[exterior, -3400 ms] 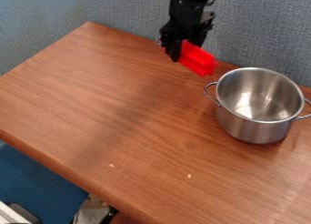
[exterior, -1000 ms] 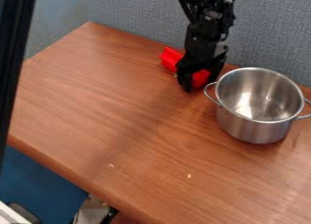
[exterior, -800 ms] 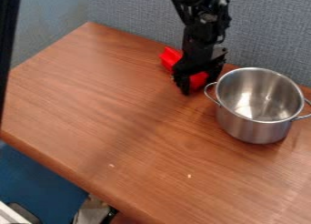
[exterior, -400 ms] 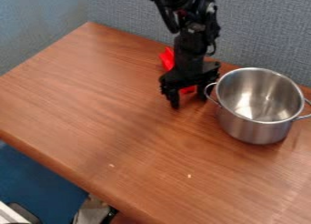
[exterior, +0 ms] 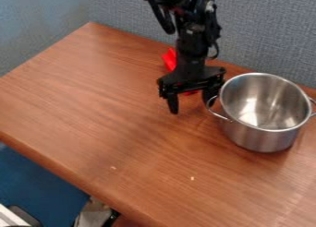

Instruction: Move the red object from the metal pot to the table

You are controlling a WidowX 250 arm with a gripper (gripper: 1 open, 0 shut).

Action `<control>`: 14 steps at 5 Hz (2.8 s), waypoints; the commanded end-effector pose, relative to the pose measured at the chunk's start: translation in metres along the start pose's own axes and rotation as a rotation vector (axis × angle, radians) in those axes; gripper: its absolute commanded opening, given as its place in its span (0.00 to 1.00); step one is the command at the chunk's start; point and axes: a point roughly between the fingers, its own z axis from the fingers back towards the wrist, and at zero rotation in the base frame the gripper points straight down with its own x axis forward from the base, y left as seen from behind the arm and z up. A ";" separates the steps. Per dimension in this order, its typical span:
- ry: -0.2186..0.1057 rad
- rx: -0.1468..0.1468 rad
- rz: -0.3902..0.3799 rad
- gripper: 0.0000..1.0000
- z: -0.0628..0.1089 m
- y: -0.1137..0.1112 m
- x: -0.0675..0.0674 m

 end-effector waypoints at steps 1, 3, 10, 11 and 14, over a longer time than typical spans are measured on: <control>-0.063 -0.078 -0.138 1.00 0.037 -0.012 -0.003; -0.109 -0.075 -0.061 1.00 0.089 -0.037 0.001; -0.220 0.041 -0.321 1.00 0.084 -0.017 0.033; -0.194 0.031 -0.386 1.00 0.087 -0.010 0.034; -0.132 0.126 -0.213 1.00 0.090 -0.034 0.015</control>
